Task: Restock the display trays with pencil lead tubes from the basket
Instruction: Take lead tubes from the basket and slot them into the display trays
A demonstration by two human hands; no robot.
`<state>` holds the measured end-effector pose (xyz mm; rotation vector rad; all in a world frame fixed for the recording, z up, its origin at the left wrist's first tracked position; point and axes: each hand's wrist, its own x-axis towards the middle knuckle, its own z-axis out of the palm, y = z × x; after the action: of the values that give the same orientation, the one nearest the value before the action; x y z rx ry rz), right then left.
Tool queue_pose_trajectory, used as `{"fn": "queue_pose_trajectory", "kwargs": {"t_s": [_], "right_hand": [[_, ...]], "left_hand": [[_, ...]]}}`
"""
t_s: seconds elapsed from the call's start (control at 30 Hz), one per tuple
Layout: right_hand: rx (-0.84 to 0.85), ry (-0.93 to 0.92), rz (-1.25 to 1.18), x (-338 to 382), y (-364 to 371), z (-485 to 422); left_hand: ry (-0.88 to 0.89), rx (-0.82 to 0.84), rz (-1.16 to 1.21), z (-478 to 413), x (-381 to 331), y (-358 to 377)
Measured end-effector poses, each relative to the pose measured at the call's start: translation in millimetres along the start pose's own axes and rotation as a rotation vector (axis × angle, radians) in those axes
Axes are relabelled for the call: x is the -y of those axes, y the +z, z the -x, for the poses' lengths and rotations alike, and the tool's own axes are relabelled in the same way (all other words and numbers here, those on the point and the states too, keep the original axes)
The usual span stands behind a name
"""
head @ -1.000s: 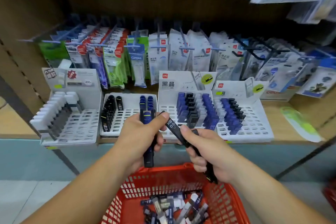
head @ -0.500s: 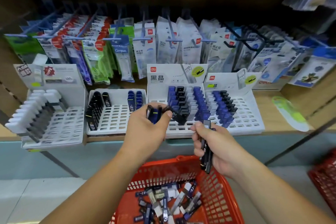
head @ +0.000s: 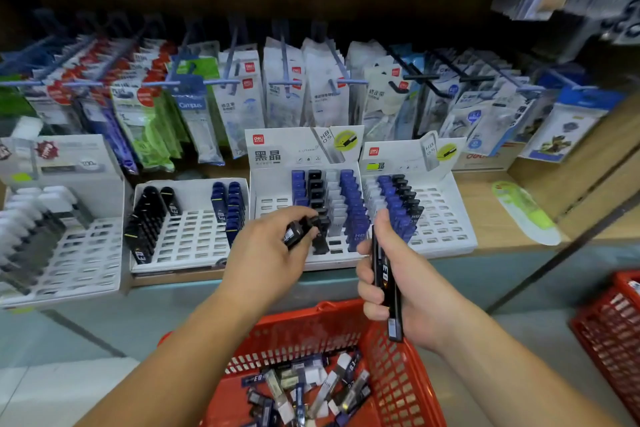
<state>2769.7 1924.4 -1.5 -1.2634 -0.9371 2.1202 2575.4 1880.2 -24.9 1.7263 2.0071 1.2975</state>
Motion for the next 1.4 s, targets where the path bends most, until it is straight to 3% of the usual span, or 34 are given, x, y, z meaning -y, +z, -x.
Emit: {"fn": "queue_pose_trajectory", "kwargs": {"t_s": [0.43,0.6,0.7,0.8,0.93,1.03,1.13,1.4], "right_hand": [[0.142,-0.010,-0.146,4,0,3],[0.091,-0.047,-0.037,2,3,9],[0.090,-0.062,0.003,3,5,10],[0.146,-0.061,0.026,2,5,8],[0.232,-0.058,0.174,-1,11,5],[0.286,-0.060,0.249,-1,19,6],[0.292,-0.079,0.307,1,24,9],[0.330,-0.080,0.489,-5,37,4]], "left_hand": [[0.060,0.066,-0.052,-10,0,-9],[0.103,0.166,-0.129,-9,0,-5],[0.136,0.082,-0.121,-8,3,-6],[-0.033,-0.041,0.097,-5,-9,-13],[-0.323,0.097,0.564,6,-37,-14],[-0.376,0.229,0.642,10,-37,-19],[-0.469,0.255,0.695,10,-30,-26],[-0.512,0.330,0.800,15,-19,-47]]}}
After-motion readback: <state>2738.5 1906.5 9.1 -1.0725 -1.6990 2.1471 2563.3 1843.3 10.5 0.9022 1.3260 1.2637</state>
